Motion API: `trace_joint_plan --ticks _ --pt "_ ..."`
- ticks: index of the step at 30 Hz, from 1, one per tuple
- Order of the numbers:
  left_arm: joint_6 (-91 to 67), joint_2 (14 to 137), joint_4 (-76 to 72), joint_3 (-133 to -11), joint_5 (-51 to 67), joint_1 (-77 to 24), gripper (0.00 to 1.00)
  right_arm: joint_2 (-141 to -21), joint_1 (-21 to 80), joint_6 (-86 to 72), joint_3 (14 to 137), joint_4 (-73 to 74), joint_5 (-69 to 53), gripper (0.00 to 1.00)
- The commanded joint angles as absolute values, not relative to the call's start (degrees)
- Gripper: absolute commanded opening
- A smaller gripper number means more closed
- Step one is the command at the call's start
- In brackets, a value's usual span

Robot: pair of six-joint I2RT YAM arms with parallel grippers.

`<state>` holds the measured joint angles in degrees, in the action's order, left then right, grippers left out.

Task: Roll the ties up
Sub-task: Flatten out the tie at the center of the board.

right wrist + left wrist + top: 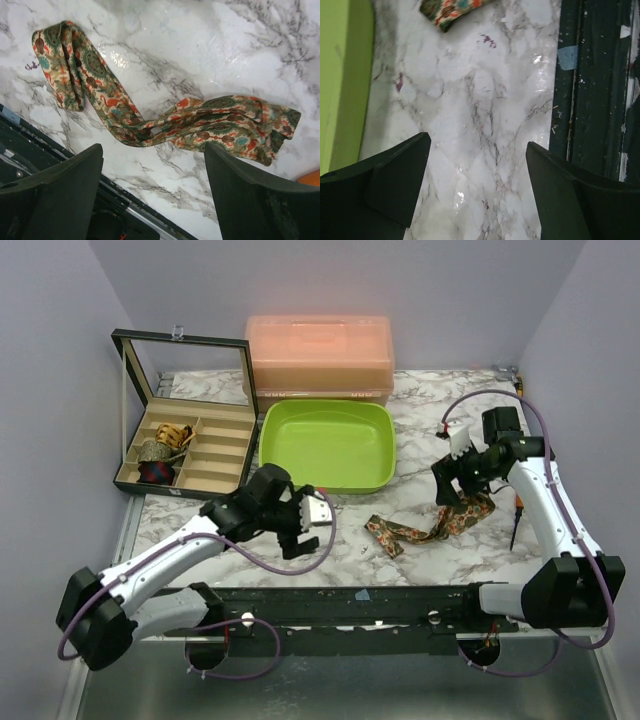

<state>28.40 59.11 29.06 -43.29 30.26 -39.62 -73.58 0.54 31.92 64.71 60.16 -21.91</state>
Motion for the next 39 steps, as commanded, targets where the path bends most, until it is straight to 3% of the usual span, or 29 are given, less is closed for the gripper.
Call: trace_joint_plan --ticks 1,6,13,23,30,32,37,39 --pt "34.09 68.75 19.54 -47.87 27.41 -49.22 0.83 -77.94 -0.74 31.03 69.25 61.19 -23.66 0.82" --pt "36.77 85.09 21.03 -62.16 25.98 -56.59 0.74 -80.98 -1.16 30.41 70.03 59.31 -20.28 0.76" --pt "46.28 102.19 31.91 -78.49 27.72 -63.40 0.65 -85.05 -5.67 33.03 72.51 60.94 -17.19 0.76" --pt "52.20 115.61 36.34 -88.67 22.43 -67.53 0.64 -92.70 -16.69 43.19 75.75 62.93 -14.17 0.81" --pt "56.32 118.04 35.99 -85.96 16.74 -67.63 0.55 -96.91 -18.19 47.48 73.27 59.88 -13.02 0.85" --pt "56.77 117.80 36.54 -84.99 16.33 -67.56 0.48 -98.36 -18.20 48.16 72.35 58.77 -13.63 0.88" --pt "53.05 113.90 37.74 -82.42 18.33 -66.62 0.06 -99.21 -18.20 47.46 67.13 48.80 -13.45 0.95" --pt "49.98 109.51 37.64 -81.11 21.76 -65.24 0.00 -99.92 -18.22 46.23 65.83 45.23 -13.29 0.94"
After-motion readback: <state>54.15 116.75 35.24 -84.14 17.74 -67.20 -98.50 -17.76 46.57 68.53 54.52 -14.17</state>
